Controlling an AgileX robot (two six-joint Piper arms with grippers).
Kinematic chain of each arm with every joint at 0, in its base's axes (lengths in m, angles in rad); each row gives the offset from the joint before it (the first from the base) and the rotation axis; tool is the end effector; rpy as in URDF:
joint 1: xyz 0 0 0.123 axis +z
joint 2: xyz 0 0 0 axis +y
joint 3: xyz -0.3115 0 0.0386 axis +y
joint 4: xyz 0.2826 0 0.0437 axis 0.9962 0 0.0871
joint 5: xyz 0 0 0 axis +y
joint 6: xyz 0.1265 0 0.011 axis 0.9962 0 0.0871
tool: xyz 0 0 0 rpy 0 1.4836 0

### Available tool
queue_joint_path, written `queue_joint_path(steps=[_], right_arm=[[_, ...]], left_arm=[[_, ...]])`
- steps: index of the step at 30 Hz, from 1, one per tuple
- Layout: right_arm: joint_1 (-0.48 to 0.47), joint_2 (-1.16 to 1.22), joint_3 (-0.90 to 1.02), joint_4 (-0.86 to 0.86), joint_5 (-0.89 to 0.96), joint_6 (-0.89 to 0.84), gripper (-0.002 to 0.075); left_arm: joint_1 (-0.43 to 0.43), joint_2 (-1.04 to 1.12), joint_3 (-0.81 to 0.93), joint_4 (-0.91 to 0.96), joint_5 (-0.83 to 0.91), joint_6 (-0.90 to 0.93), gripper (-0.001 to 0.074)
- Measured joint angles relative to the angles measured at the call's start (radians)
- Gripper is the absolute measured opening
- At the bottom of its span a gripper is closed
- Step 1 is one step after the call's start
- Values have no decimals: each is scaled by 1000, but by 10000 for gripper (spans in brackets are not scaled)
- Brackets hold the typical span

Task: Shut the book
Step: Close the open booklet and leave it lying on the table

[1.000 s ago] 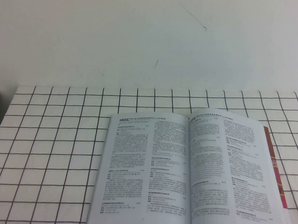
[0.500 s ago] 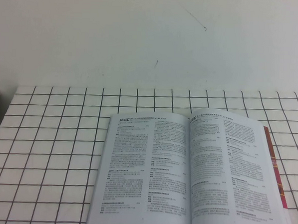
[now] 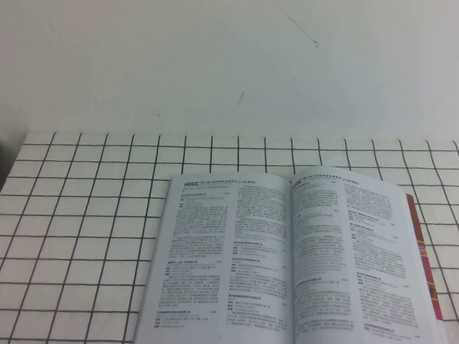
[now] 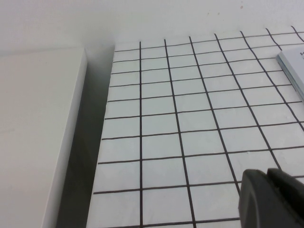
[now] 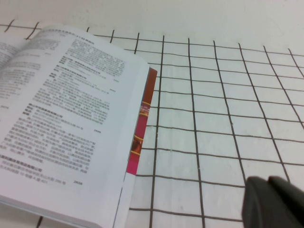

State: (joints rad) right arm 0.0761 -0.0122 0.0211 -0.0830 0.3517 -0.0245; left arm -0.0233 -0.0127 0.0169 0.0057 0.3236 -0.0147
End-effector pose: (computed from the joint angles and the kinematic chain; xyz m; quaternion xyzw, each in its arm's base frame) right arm 0.0933 0.0035 0.1648 -0.0624 0.7941 -0.0193 0.6043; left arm 0.0941 -0.0020 0.1698 0.0050 0.7868 -0.0093 0.6171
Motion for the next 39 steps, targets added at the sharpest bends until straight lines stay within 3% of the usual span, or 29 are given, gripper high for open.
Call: queue_joint_path(steps=[5, 10, 17, 23, 31, 34, 39], right_arm=[[0, 0, 0, -38, -2, -8, -3], [0, 0, 7, -60, -65, -12, -3], [0, 0, 8, -67, -464, -19, -3], [0, 0, 8, -67, -745, 7, -3], [0, 0, 8, 77, -861, -80, -3], [0, 0, -22, 94, -752, -92, -3], [0, 0, -173, 92, -469, -113, -3]], left_arm=[[0, 0, 5, 0, -82, 2, -4], [0, 0, 5, 14, -288, 5, -4], [0, 0, 5, 23, -664, 5, -4], [0, -2, 5, 25, -857, -5, -4], [0, -2, 5, -25, -893, -6, -4], [0, -2, 0, -35, -841, -6, -4], [0, -2, -146, -37, -549, -6, -4]])
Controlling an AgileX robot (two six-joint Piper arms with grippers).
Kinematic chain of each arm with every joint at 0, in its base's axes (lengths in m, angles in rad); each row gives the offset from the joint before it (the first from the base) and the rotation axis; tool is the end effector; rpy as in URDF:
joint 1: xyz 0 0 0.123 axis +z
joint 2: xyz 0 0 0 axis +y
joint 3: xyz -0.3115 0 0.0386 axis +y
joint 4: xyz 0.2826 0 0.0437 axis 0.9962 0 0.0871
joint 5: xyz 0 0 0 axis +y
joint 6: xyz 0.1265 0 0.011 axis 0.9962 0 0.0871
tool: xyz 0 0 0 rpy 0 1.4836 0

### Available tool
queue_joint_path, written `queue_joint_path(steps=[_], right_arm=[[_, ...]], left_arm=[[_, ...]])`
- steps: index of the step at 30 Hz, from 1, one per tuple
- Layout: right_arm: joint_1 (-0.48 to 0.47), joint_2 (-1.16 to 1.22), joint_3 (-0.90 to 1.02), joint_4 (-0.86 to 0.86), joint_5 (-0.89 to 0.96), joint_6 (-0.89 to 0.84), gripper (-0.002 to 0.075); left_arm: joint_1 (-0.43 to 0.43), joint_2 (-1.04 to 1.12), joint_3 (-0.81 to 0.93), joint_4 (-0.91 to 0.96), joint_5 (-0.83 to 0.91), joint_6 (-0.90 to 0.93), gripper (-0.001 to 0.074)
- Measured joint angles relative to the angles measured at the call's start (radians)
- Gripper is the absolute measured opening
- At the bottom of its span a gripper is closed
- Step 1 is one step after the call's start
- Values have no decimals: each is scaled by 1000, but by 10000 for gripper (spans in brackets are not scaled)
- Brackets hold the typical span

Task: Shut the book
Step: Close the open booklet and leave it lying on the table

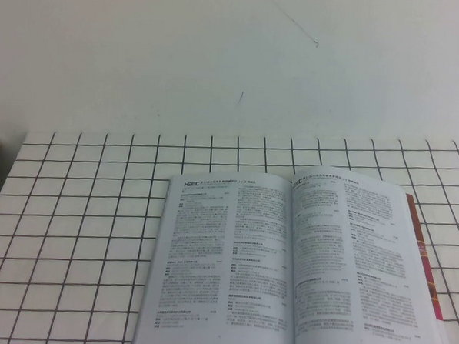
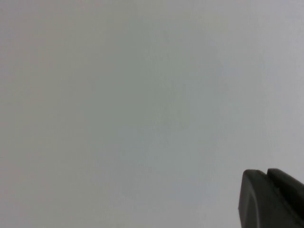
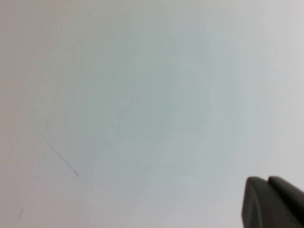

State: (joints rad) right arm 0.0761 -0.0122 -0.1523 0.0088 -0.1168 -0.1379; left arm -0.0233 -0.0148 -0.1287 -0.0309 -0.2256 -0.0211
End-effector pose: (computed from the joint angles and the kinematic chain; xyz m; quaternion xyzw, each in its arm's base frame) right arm 0.0779 0.0058 0.2929 -0.0575 0.5627 -0.0222 0.8244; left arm 0.0754 -0.0009 0.2965 -0.0103 0.5288 -0.0298 0.8482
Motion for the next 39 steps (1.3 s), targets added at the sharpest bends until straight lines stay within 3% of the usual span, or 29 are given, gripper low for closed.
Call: queue_joint_path(steps=[7, 14, 24, 30, 39], right_arm=[[0, 113, -240, 0, 338, -13, -3], [0, 461, -468, 138, 603, -82, -3], [0, 1035, -702, 578, 808, -598, -3], [44, 1381, -788, 680, 806, -725, -3], [280, 1658, -887, 702, 683, -744, -3]], left_arm=[[0, 113, -257, 0, 382, 0, -4], [0, 423, -451, -70, 646, 47, -4], [0, 872, -566, -648, 739, 544, -4], [-4, 1088, -572, -1069, 737, 918, -4], [-147, 1327, -577, -1126, 629, 1009, -4]])
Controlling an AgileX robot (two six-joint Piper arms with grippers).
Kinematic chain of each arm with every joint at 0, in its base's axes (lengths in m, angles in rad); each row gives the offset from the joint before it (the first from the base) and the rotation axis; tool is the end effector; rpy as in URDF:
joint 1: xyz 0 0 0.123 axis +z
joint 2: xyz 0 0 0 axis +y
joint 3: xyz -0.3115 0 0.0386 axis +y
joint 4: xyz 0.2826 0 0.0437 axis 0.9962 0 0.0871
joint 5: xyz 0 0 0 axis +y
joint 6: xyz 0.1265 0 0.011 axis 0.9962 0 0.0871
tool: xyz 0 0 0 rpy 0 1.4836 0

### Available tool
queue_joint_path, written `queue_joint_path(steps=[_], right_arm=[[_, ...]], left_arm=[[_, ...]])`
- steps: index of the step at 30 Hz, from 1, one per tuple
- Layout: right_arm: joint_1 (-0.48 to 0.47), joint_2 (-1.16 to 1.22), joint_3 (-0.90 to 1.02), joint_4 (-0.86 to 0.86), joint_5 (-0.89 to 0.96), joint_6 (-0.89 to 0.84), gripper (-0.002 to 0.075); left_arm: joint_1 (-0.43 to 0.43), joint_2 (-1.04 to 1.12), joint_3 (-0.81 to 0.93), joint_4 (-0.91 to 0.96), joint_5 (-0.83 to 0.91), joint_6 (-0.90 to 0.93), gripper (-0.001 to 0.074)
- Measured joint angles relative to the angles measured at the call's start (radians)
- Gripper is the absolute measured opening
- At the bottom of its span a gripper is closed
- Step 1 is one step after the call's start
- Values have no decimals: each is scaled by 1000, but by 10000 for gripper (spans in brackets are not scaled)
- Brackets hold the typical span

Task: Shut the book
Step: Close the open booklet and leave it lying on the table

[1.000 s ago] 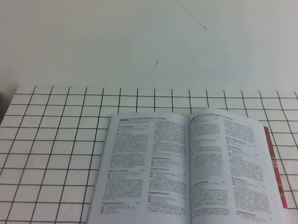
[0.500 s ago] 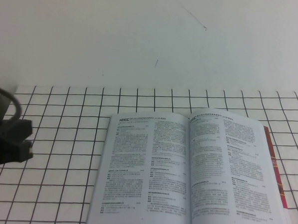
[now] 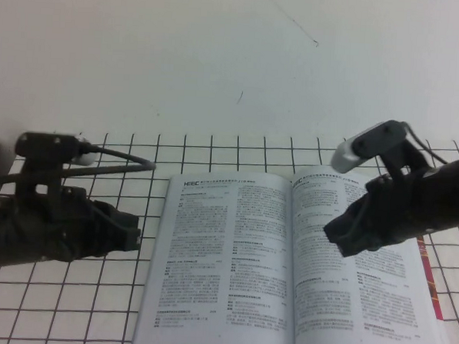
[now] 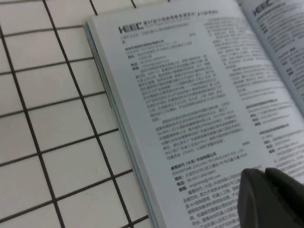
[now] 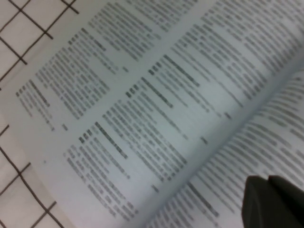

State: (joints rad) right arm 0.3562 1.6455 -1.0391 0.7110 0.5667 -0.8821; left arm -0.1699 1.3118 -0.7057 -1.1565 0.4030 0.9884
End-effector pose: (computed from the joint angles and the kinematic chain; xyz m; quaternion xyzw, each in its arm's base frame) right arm 0.3464 0.1764 0.2076 -0.3325 0.8805 0.1847 0.2828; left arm 0.2940 -0.0967 0.2336 0.0928 0.8877 -0.2272 0.3895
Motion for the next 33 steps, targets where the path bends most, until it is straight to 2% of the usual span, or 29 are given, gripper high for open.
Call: queue_joint_path(steps=[6, 11, 18, 33], right_arm=[[78, 123, -50, 5, -35, 0, -3], [80, 223, -59, -46, -28, 8, -3], [80, 279, -76, -212, -10, 152, -3], [73, 358, -100, -210, 12, 181, -3]], left_arm=[[-56, 112, -1, 0, -81, 2, -4], [-58, 172, -1, -4, -111, 2, -4], [-60, 222, -2, -11, -148, 2, -4], [-60, 414, -64, -104, -149, -1, -4]])
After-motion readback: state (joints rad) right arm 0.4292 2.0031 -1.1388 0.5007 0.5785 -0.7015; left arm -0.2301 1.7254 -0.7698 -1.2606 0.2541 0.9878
